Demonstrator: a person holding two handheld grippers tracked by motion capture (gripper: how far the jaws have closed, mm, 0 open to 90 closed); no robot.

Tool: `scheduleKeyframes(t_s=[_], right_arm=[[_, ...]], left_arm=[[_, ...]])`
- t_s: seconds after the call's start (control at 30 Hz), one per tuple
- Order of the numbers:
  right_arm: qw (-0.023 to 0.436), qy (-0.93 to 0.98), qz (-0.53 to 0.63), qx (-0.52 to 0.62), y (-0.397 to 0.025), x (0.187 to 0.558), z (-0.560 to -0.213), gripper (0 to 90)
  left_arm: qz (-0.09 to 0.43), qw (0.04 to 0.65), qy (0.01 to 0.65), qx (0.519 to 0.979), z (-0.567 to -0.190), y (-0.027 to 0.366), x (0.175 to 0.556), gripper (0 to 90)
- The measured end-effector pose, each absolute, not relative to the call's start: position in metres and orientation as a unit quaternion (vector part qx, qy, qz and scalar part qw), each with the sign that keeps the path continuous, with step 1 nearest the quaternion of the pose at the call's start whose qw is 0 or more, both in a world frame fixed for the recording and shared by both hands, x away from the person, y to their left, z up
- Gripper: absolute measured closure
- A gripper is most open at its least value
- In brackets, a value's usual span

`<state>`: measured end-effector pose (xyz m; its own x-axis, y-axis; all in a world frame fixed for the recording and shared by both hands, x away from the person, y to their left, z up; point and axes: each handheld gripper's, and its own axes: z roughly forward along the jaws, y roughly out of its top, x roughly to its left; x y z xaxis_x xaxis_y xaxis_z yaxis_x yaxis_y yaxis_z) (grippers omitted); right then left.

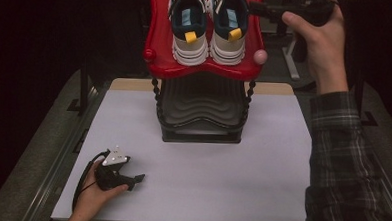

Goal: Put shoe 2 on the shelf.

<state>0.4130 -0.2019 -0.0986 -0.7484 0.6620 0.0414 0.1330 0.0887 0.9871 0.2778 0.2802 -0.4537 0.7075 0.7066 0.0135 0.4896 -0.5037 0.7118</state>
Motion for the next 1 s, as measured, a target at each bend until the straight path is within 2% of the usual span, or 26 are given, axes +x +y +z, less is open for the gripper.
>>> scheduleKeyframes(t_s=[0.47, 1.0], right_arm=[[0.212, 0.693, 0.615, 0.312, -0.252, 0.373, -0.144, 32.2], [0.192, 0.694, 0.606, 0.338, -0.271, 0.351, -0.211, 31.5]], left_arm=[[0.153, 0.354, 0.351, 0.853, -0.454, 0.280, 0.278, 13.0], [0.152, 0.357, 0.353, 0.852, -0.454, 0.280, 0.278, 12.9]])
